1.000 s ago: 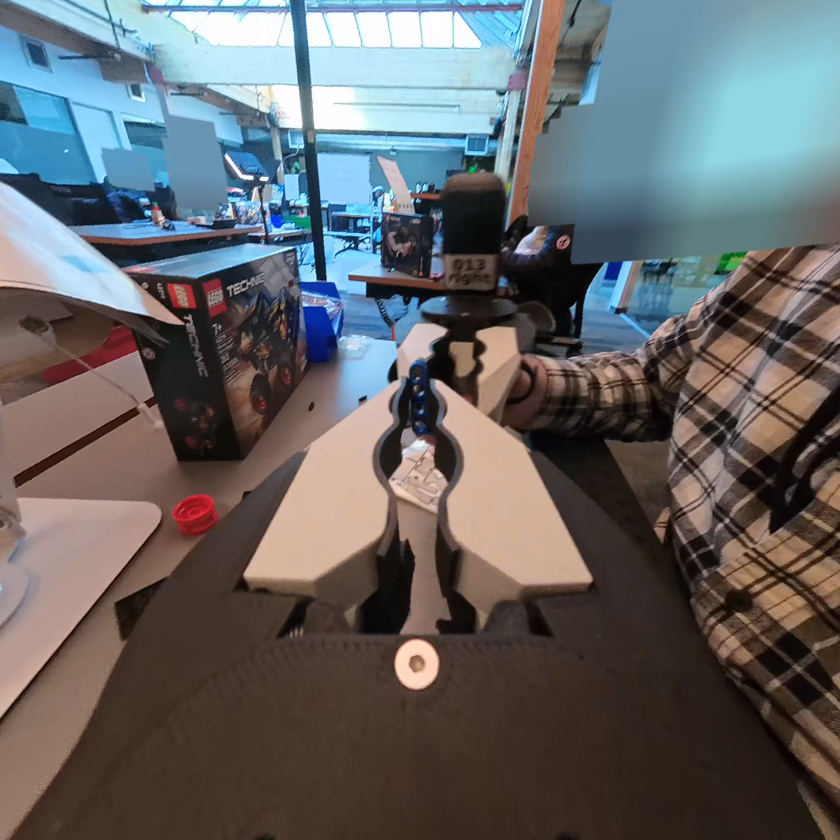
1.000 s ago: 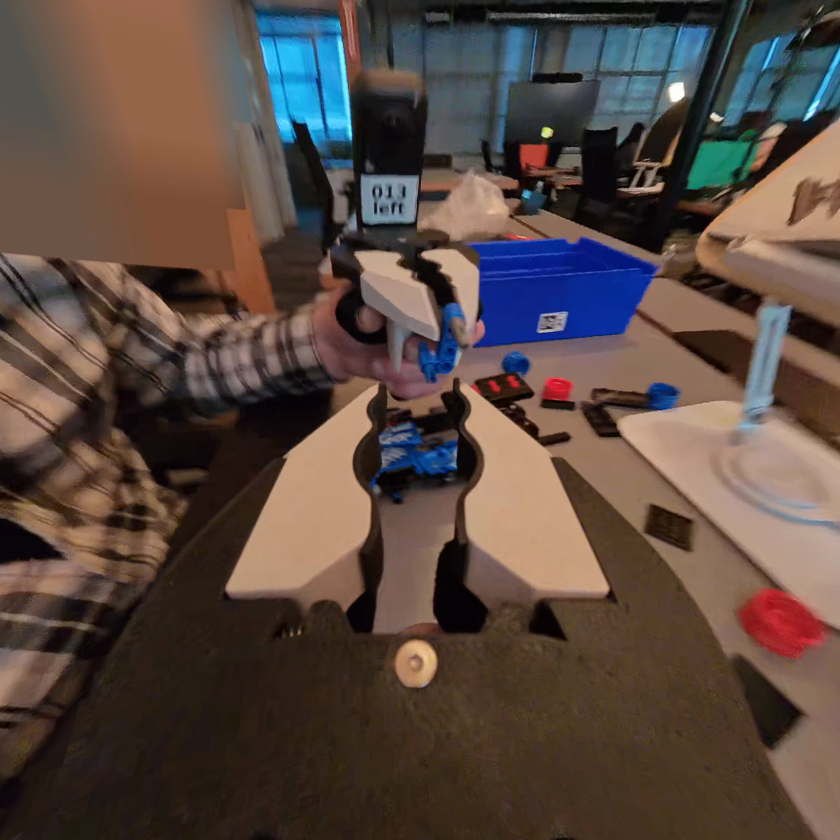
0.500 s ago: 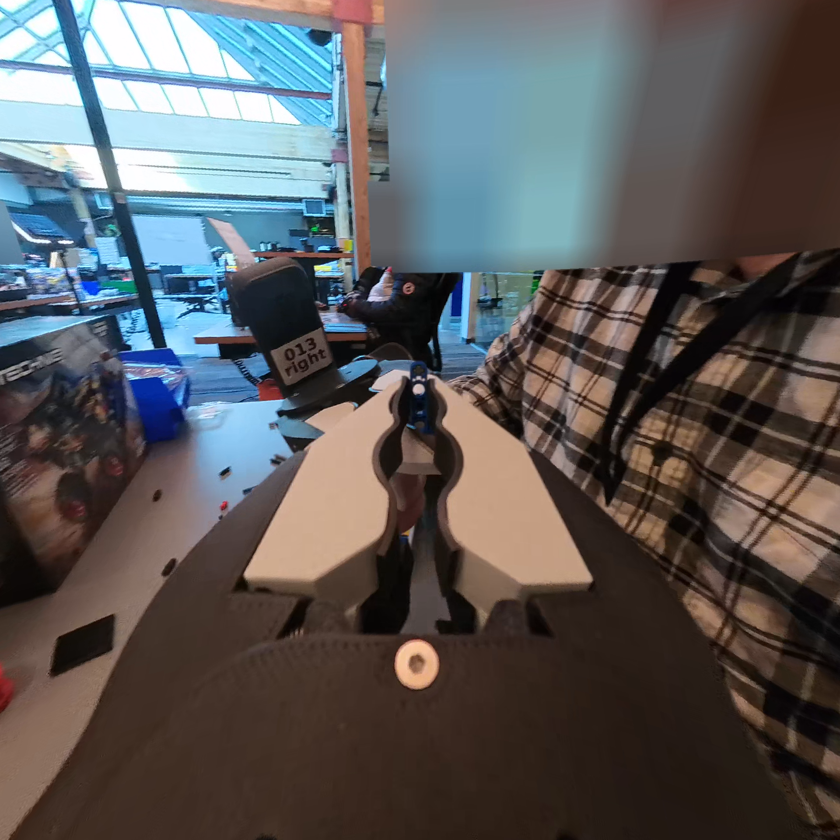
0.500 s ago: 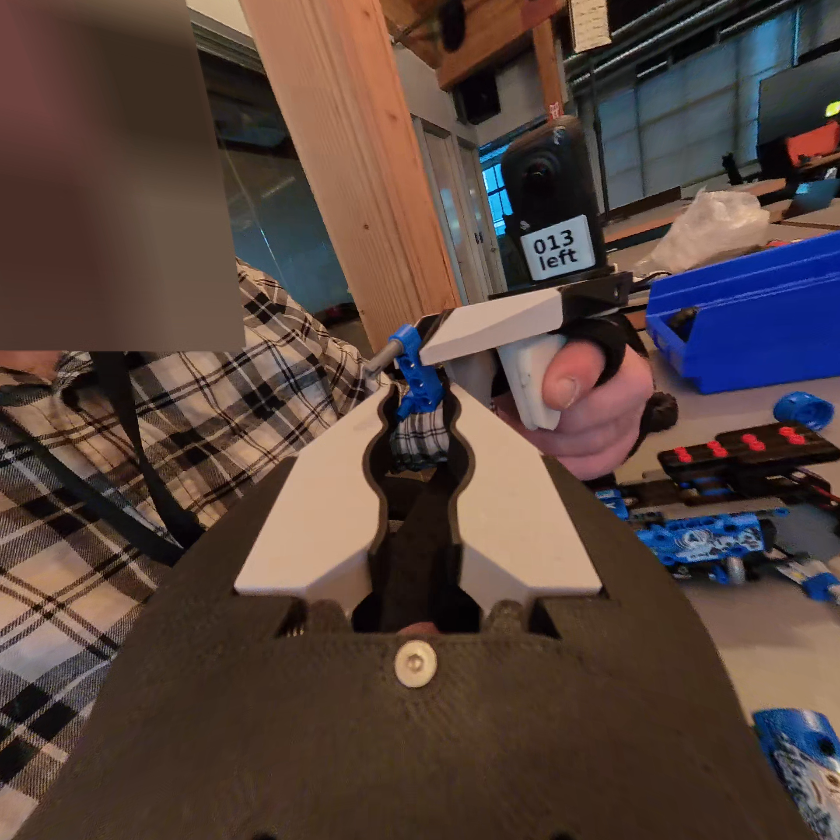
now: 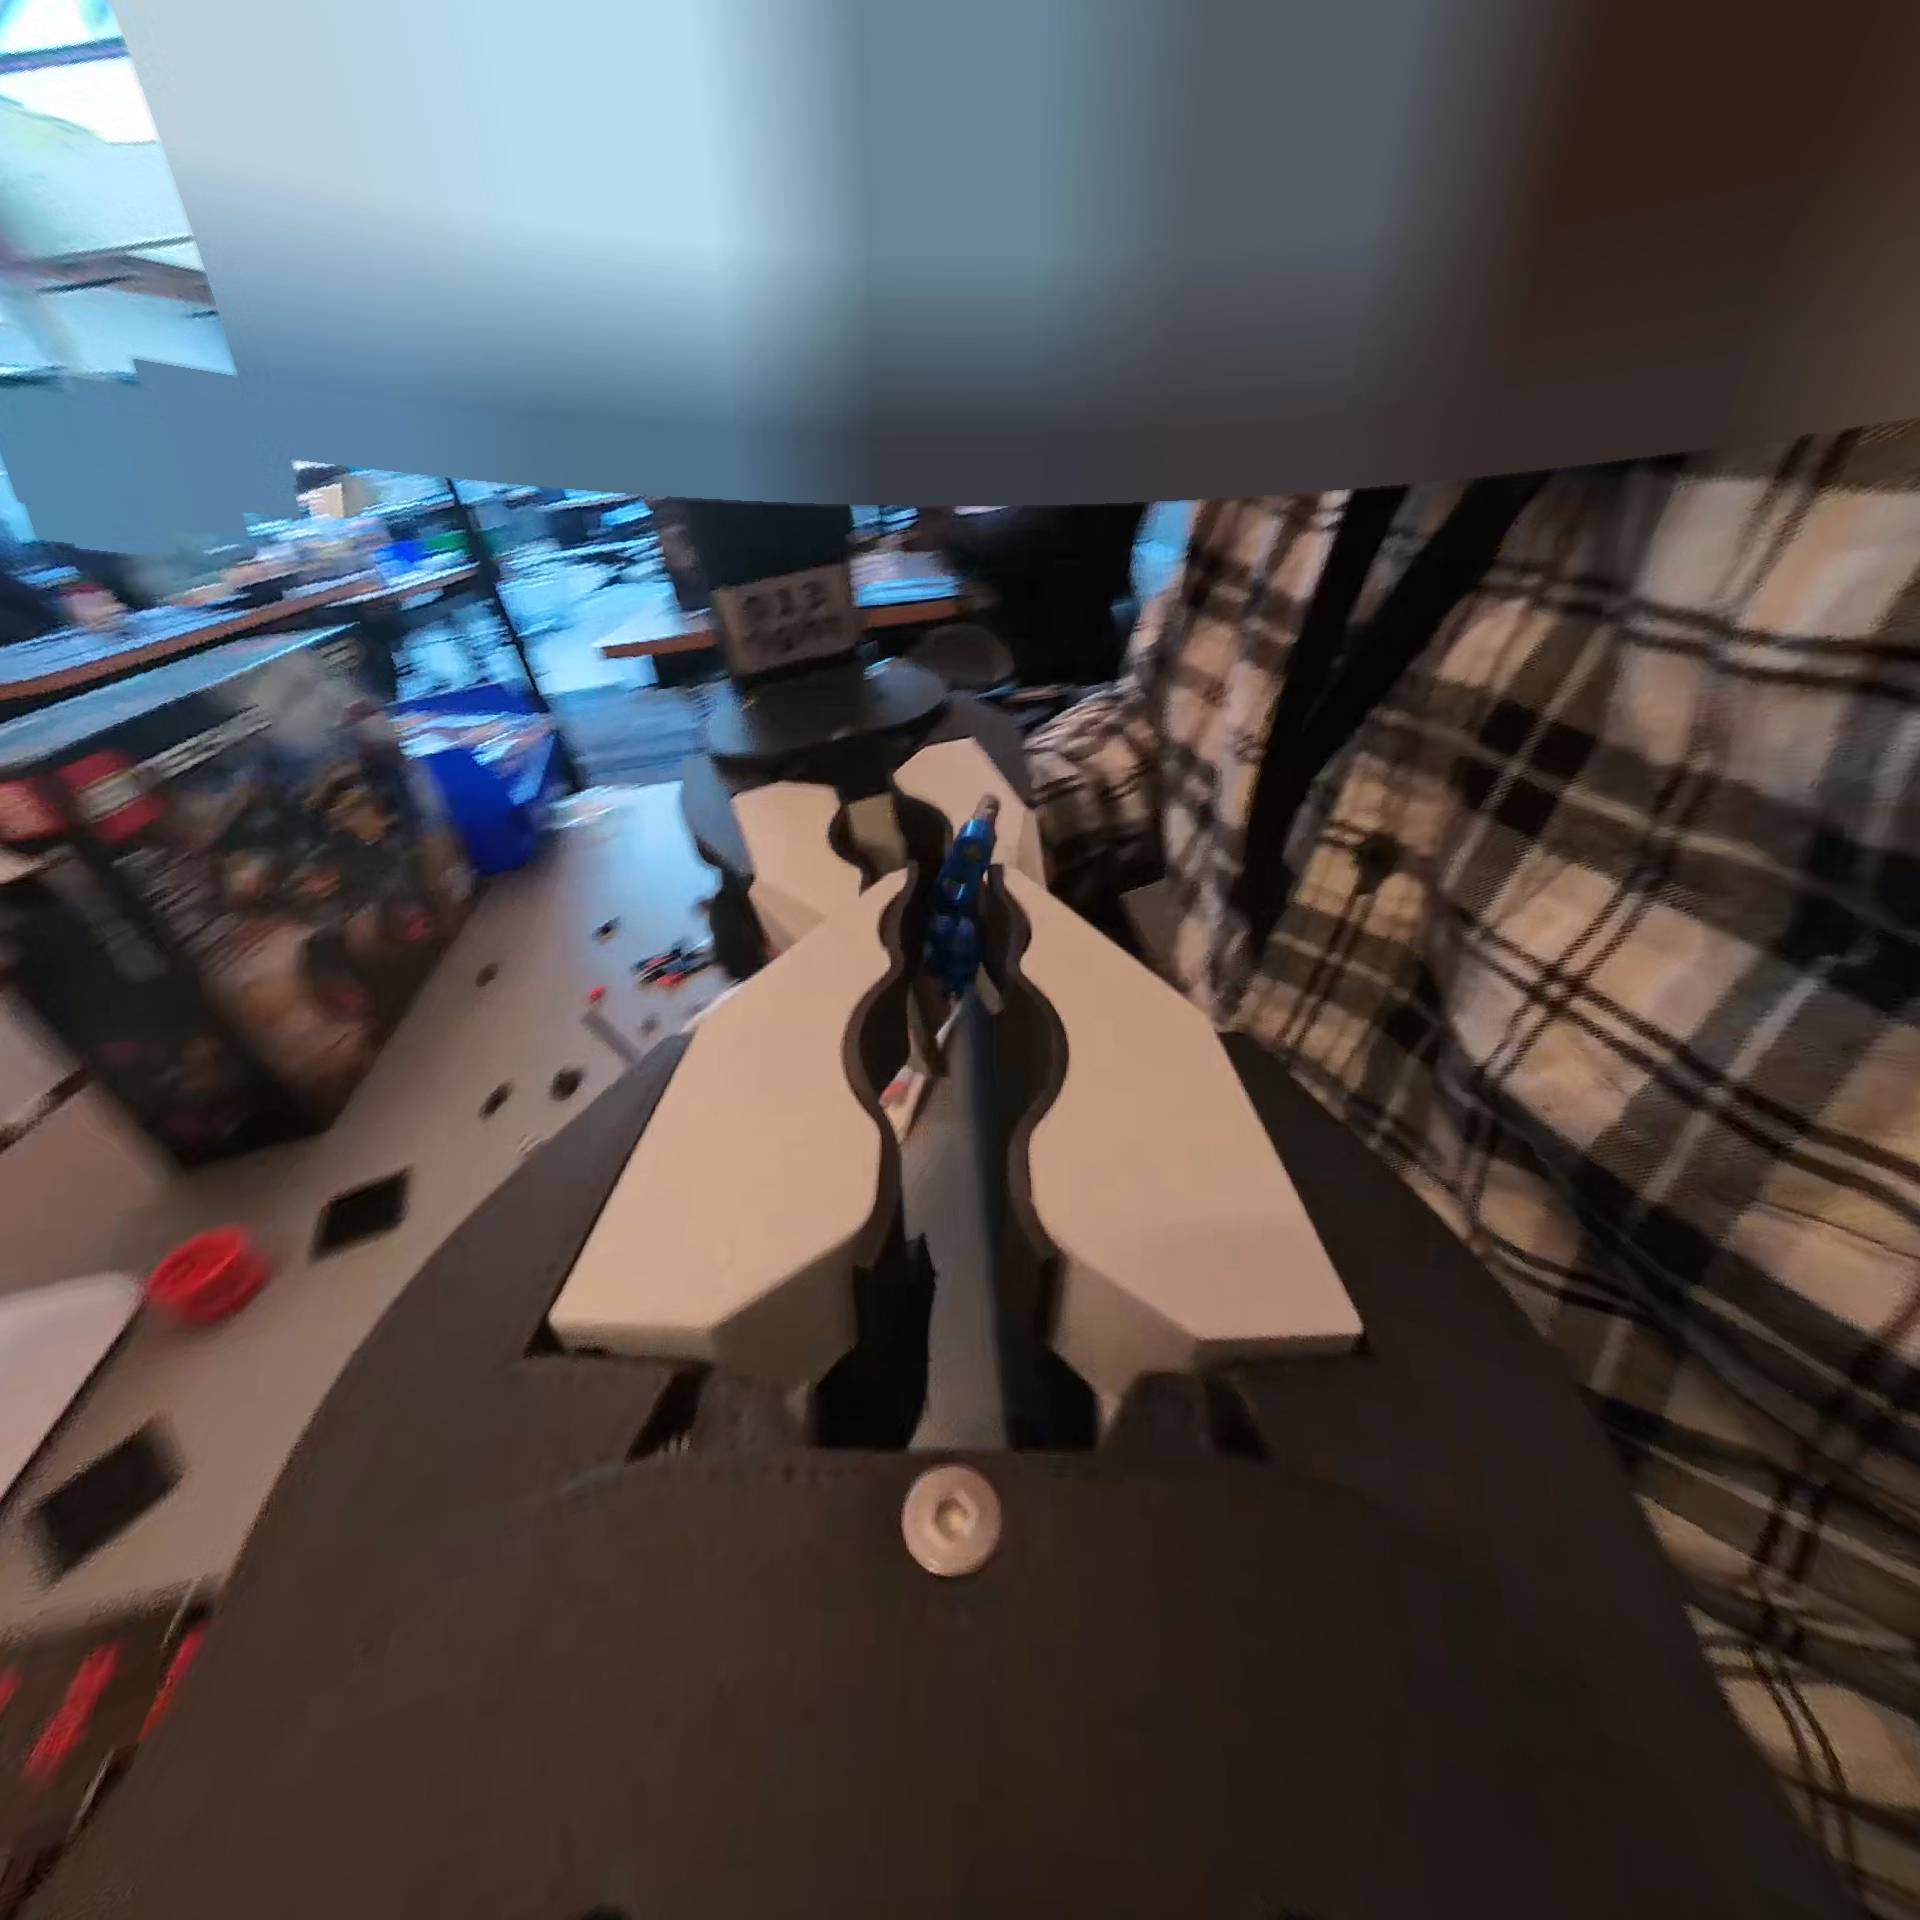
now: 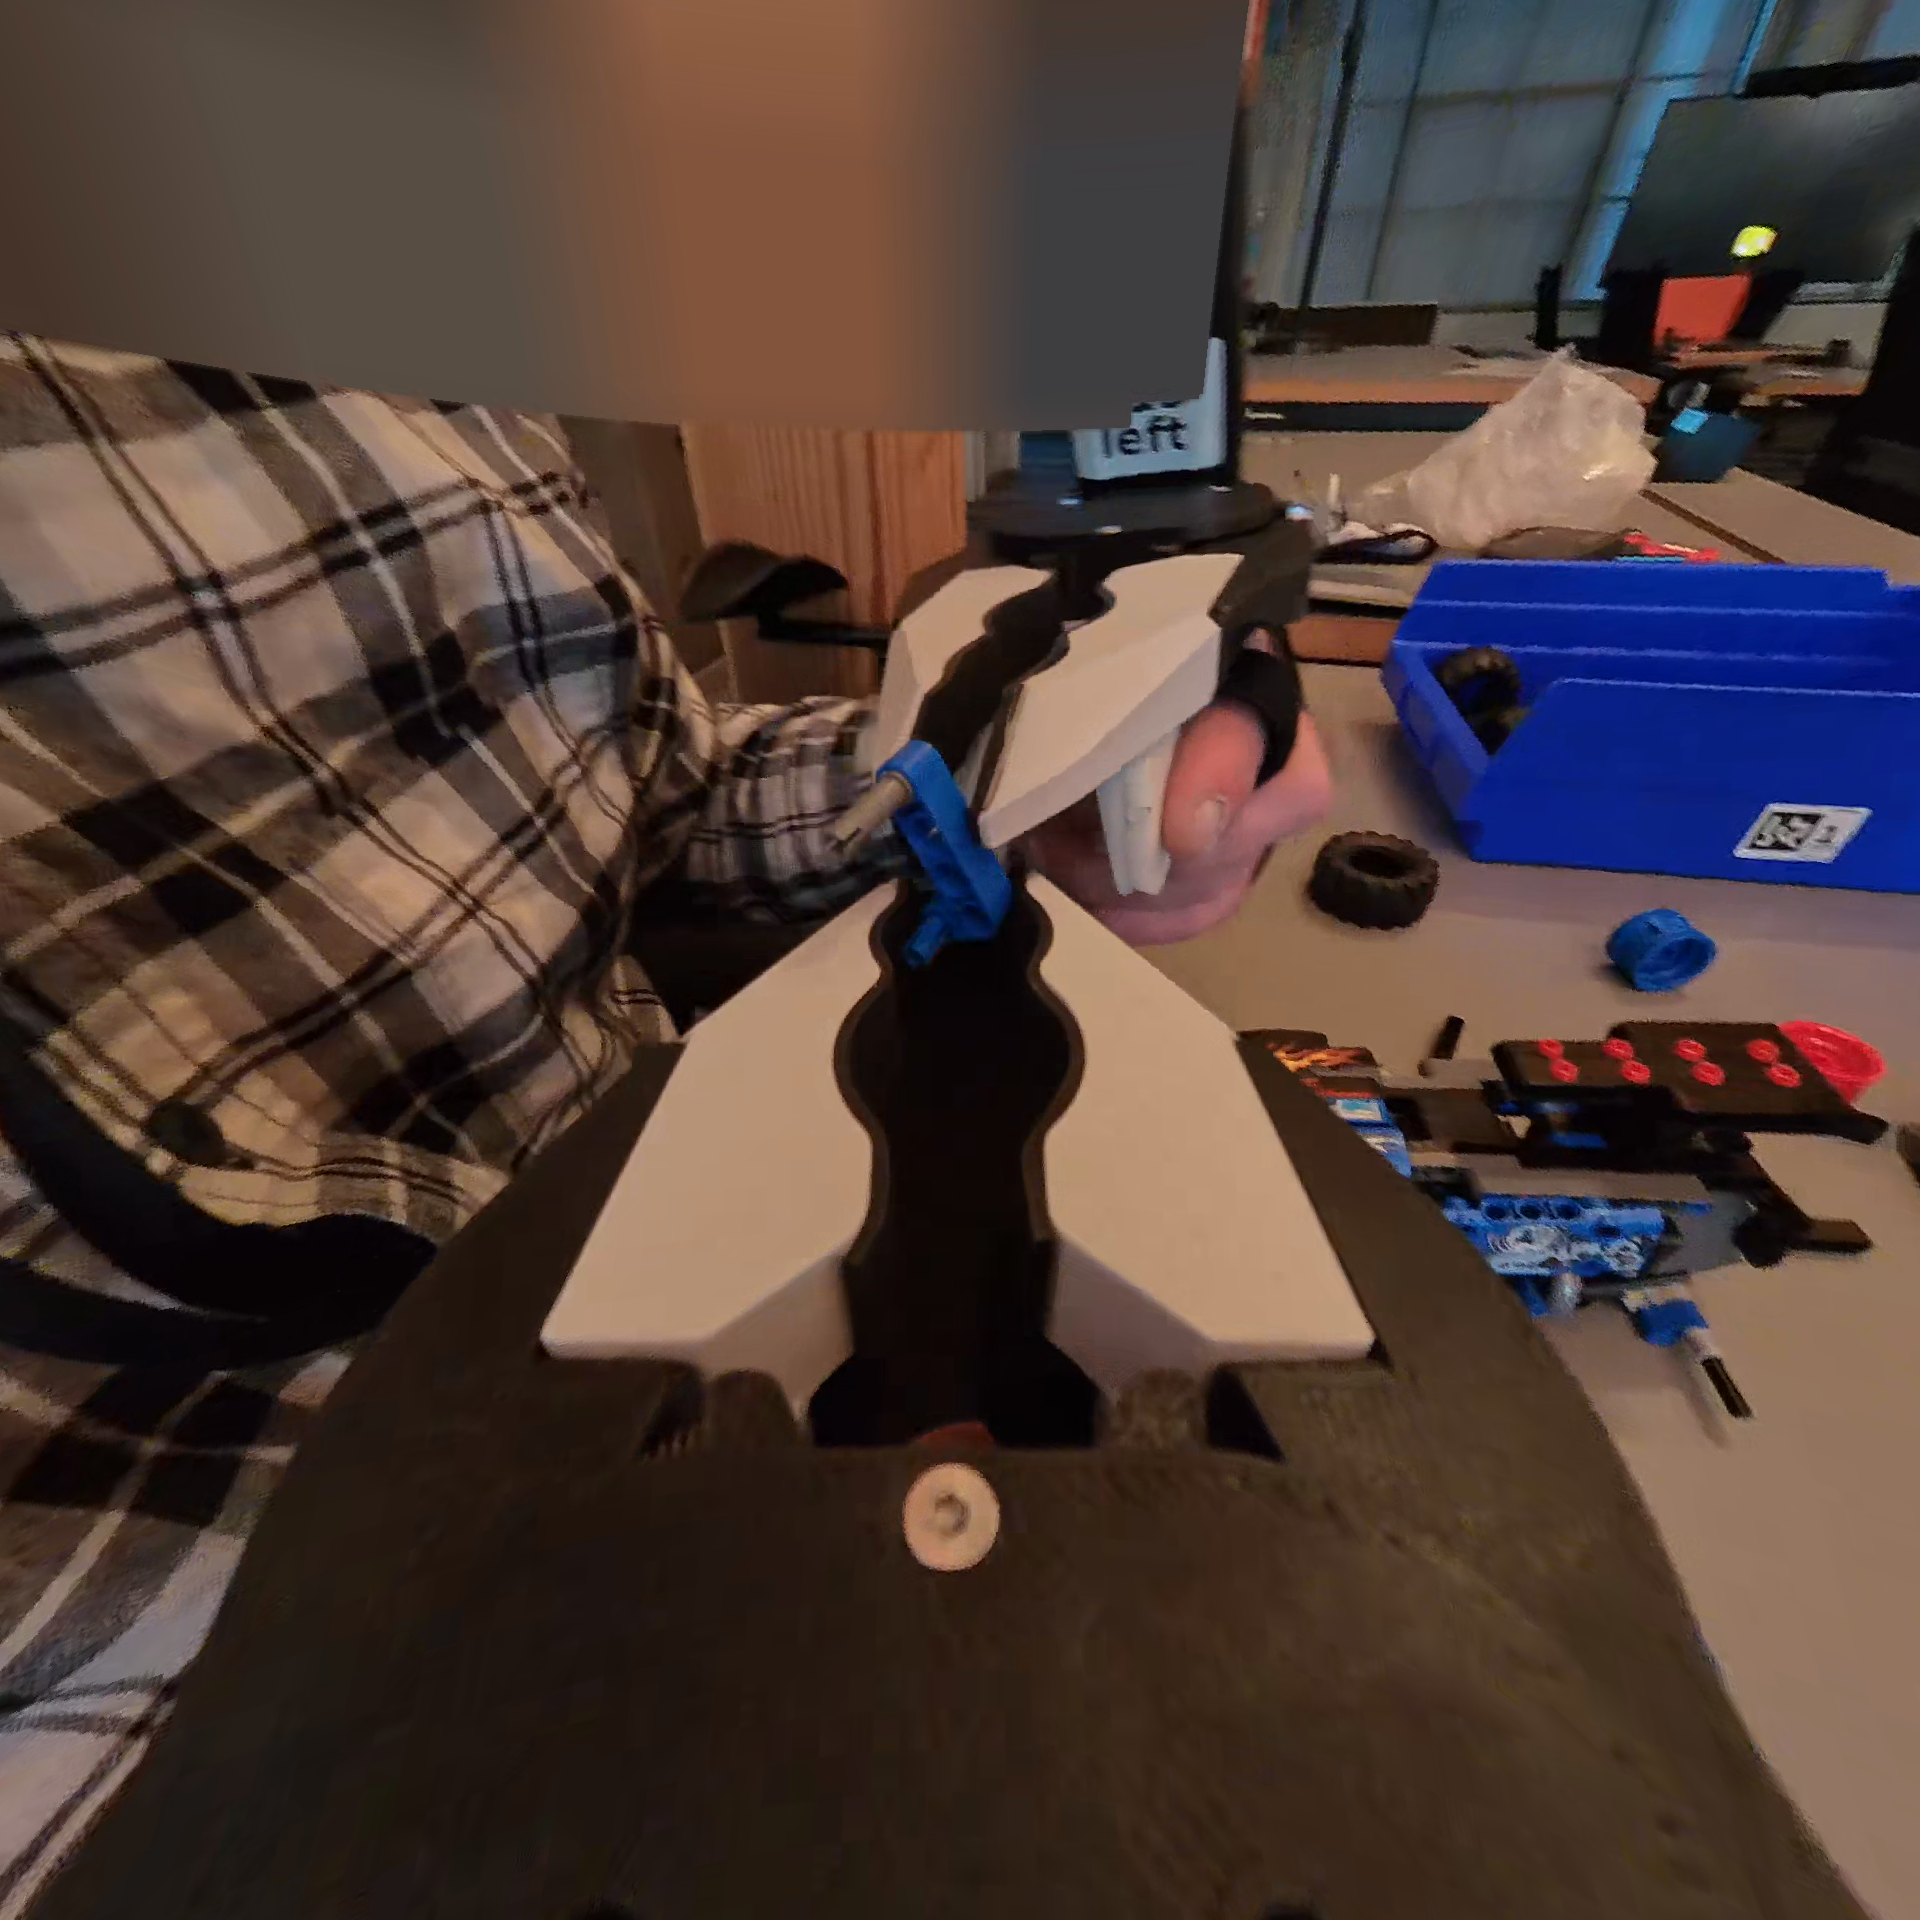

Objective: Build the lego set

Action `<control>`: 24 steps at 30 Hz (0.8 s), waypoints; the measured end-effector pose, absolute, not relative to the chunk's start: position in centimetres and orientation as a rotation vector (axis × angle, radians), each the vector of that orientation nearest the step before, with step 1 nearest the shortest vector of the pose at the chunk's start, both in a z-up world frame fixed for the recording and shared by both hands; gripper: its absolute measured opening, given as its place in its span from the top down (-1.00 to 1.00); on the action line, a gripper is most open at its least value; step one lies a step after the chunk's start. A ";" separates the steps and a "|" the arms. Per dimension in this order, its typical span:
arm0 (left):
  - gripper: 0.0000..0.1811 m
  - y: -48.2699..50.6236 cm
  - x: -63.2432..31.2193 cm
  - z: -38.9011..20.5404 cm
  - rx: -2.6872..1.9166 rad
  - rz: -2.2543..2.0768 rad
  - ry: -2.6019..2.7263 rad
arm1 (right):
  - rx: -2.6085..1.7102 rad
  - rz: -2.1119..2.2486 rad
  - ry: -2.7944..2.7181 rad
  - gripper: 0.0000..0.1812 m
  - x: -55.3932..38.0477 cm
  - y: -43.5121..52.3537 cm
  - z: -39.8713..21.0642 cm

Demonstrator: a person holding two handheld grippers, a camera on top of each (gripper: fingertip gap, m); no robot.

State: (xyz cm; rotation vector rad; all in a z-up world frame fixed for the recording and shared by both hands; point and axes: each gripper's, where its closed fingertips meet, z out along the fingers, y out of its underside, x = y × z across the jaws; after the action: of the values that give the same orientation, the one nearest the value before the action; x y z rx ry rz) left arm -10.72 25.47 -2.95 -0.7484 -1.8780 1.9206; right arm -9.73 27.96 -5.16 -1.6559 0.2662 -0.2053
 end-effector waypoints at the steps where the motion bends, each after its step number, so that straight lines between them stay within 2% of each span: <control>1: 0.88 25.5 -10.3 -3.2 -0.721 1.940 -1.919 | -1.663 -0.228 0.290 0.82 -9.2 27.8 -5.3; 11: 0.60 23.7 -3.1 -5.5 -0.193 2.093 -2.416 | -1.857 -0.777 0.596 0.84 -2.5 22.8 -8.7; 18: 0.56 21.9 -5.0 -7.3 0.287 1.813 -2.053 | -2.016 -1.351 0.510 0.84 -0.8 20.2 -8.4; 24: 0.75 20.9 -5.5 -7.1 0.400 1.763 -1.906 | -2.055 -1.622 0.371 0.85 -0.8 20.1 -7.6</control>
State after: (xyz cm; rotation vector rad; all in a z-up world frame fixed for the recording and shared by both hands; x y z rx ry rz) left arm -5.45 20.94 -7.09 0.3997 -1.9062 1.7627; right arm -0.80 20.09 -7.60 -2.0552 0.3708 -1.6219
